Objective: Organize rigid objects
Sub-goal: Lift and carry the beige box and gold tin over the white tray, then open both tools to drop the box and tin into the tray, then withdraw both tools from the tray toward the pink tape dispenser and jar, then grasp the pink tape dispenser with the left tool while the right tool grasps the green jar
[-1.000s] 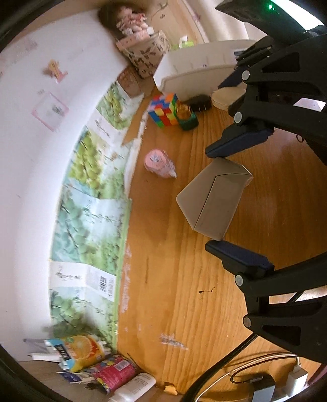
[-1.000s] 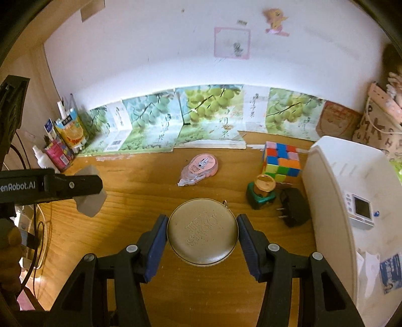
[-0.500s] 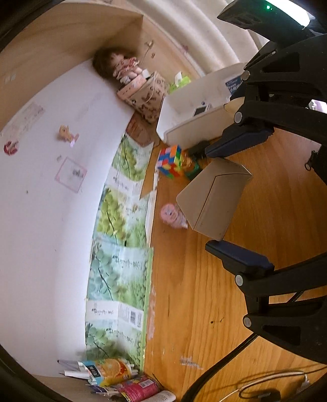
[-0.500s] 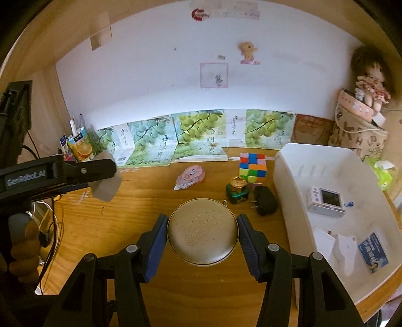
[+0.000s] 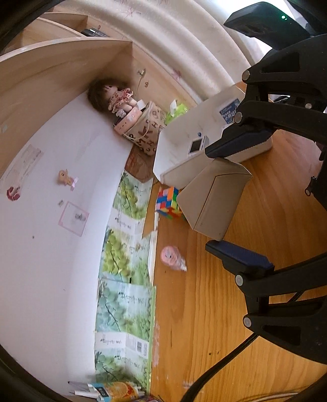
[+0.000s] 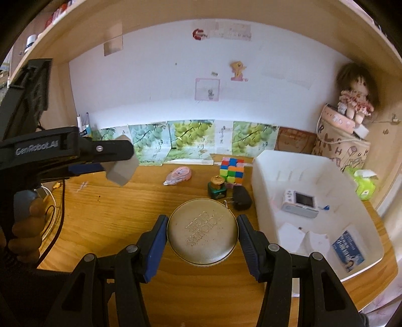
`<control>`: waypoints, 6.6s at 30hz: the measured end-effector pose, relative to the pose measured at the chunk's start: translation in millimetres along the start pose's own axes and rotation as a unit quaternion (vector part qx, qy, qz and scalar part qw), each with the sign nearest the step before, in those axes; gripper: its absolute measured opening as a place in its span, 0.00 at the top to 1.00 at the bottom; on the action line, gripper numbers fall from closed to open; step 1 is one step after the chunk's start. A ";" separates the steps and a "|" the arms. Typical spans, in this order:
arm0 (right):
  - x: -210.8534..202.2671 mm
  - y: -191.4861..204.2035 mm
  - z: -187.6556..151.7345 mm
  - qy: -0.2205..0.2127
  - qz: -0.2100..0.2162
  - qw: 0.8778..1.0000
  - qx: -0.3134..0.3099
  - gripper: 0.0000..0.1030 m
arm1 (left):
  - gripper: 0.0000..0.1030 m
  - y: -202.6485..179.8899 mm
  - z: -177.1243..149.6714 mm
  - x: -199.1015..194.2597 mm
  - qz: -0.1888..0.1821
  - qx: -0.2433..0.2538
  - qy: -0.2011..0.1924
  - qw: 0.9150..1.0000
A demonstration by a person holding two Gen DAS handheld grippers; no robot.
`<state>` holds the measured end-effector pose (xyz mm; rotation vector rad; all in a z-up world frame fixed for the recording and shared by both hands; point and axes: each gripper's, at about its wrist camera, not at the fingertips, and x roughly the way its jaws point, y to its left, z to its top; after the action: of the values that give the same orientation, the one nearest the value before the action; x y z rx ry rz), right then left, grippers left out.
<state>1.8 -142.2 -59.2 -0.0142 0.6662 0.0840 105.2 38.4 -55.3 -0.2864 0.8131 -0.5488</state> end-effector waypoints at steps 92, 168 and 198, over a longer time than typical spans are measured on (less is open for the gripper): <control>0.0 -174.2 20.5 0.050 0.048 0.997 -0.027 0.21 | 0.20 -139.4 -9.7 45.2 0.024 -0.013 -0.044 0.999; 186.0 0.6 54.8 0.025 -0.038 0.997 0.065 0.21 | 0.19 75.2 84.8 165.3 0.179 0.017 0.275 0.944; 260.7 1.9 31.3 0.115 -0.035 0.991 0.058 0.24 | 0.19 97.8 74.9 257.9 0.188 0.035 0.270 0.944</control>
<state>225.0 -120.0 -195.6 0.0651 0.9004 -0.0236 340.1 -24.0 -205.8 0.0991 1.3426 -0.2922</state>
